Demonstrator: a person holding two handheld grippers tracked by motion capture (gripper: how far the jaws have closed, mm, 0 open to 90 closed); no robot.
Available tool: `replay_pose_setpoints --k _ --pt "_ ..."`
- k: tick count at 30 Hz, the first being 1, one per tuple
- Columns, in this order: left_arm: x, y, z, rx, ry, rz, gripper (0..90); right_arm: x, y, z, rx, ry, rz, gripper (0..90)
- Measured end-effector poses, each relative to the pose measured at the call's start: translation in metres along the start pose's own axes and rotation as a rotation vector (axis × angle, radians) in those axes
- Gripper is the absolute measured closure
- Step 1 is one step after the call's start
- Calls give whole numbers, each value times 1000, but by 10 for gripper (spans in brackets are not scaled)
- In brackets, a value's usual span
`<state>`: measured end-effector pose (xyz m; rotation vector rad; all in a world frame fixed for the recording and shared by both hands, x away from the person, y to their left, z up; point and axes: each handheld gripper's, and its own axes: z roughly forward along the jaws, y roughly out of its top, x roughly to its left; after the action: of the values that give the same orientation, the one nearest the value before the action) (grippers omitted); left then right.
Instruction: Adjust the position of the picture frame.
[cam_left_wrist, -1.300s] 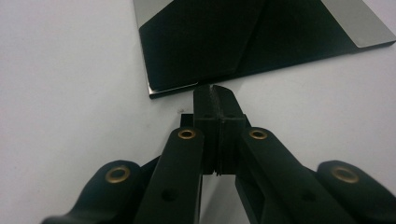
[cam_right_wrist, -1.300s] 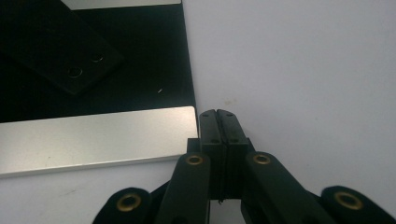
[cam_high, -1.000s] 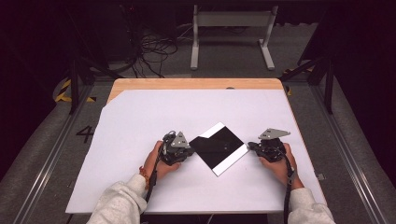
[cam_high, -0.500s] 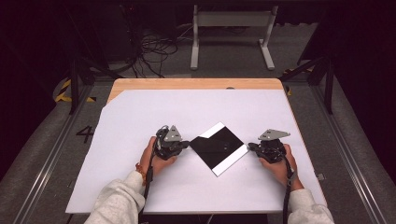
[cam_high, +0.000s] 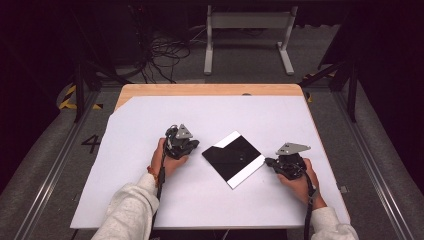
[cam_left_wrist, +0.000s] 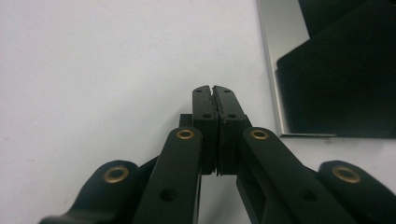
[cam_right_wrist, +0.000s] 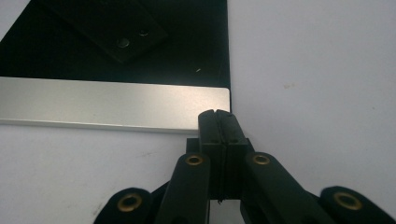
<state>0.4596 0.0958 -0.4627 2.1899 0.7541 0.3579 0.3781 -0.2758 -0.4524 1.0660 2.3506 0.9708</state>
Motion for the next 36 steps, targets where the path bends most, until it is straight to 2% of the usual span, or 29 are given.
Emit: replay_pose_setpoints --k 4,12,17,21,25,29,31,34,36 --pt "1 3 5 15 -10 11 877 0 -1 1 -8 1 7 900" --pt "-6 7 8 30 -83 47 887 2 -1 2 -19 -16 13 900" --pt "-10 8 7 47 -129 84 897 2 -1 3 -29 -27 25 900" --pt "-15 9 6 63 -123 101 898 0 -2 4 -37 -31 36 900" --pt "-16 7 2 75 -177 104 899 0 0 6 -34 -47 35 900" --pt "-22 2 -2 76 -183 123 899 -2 1 7 -34 -36 50 900" --pt "-27 -1 -7 84 -212 133 899 -6 3 9 -35 -5 69 900" --pt "-36 -8 -18 104 -215 177 899 -4 8 15 -36 12 68 900" --pt "-38 -11 -21 107 -228 184 899 -1 12 18 -34 21 63 900"
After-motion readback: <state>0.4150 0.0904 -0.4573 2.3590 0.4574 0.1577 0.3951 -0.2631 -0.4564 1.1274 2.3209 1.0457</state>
